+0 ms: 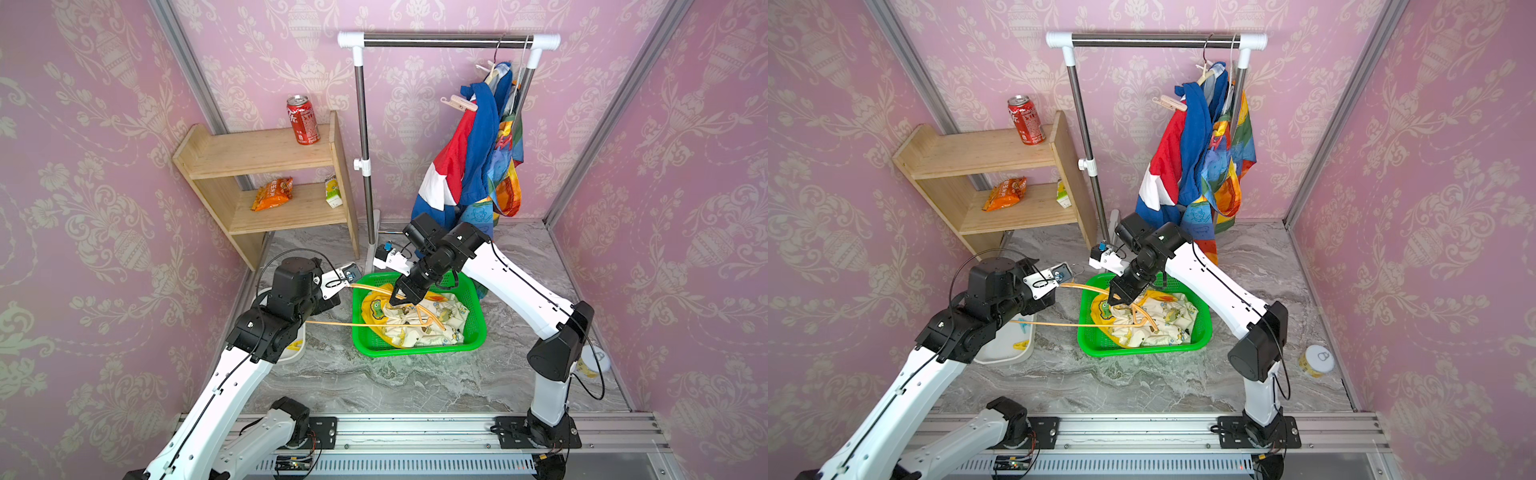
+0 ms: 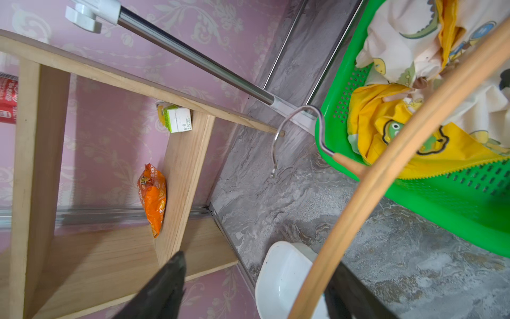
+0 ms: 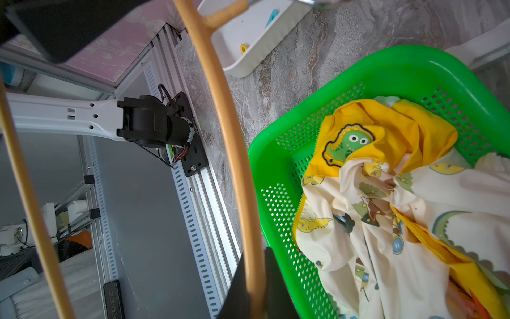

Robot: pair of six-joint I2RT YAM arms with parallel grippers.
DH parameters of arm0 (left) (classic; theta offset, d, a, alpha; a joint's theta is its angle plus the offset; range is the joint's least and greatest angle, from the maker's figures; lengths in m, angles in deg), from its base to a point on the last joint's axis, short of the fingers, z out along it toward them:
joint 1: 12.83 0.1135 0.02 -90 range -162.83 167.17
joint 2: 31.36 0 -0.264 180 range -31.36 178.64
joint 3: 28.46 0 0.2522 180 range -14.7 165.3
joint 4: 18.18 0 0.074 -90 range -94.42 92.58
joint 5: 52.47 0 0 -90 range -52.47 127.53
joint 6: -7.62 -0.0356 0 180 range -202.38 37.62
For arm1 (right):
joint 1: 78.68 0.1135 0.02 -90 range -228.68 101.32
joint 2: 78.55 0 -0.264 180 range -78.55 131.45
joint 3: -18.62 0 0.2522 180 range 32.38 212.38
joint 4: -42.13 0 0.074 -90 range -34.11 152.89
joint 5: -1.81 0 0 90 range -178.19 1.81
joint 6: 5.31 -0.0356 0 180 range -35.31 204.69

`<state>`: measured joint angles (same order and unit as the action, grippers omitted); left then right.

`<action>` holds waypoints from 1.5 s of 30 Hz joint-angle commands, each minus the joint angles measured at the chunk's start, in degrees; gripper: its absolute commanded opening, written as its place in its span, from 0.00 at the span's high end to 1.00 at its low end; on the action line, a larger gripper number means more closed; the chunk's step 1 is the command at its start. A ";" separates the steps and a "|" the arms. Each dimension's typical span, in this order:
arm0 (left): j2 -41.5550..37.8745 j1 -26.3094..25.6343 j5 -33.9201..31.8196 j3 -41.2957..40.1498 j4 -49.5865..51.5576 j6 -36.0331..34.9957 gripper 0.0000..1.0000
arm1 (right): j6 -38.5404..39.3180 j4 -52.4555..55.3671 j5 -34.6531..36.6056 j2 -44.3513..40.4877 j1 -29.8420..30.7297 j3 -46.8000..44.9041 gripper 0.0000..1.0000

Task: Remove the clothespins securing jackets to the hanger
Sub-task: Pick up the hanger at the center of the board.

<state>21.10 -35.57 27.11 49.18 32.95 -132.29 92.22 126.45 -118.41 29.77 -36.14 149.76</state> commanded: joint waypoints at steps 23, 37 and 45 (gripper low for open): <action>-4.92 -0.11 -1.84 2.31 -24.70 21.79 0.01 | 4.60 -1.51 82.71 2.21 11.90 26.17 1.00; -1.45 0.06 -1.10 -0.45 -38.59 16.10 0.01 | 24.00 -20.26 110.35 6.16 11.05 36.04 1.00; -0.22 0.33 1.93 -1.54 -40.61 16.40 0.01 | 37.68 -39.46 112.74 10.78 8.96 45.29 1.00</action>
<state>20.71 -35.50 26.85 48.76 -5.13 -114.91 123.91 97.75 -9.56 38.86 -26.50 192.14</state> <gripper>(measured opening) 0.992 0.103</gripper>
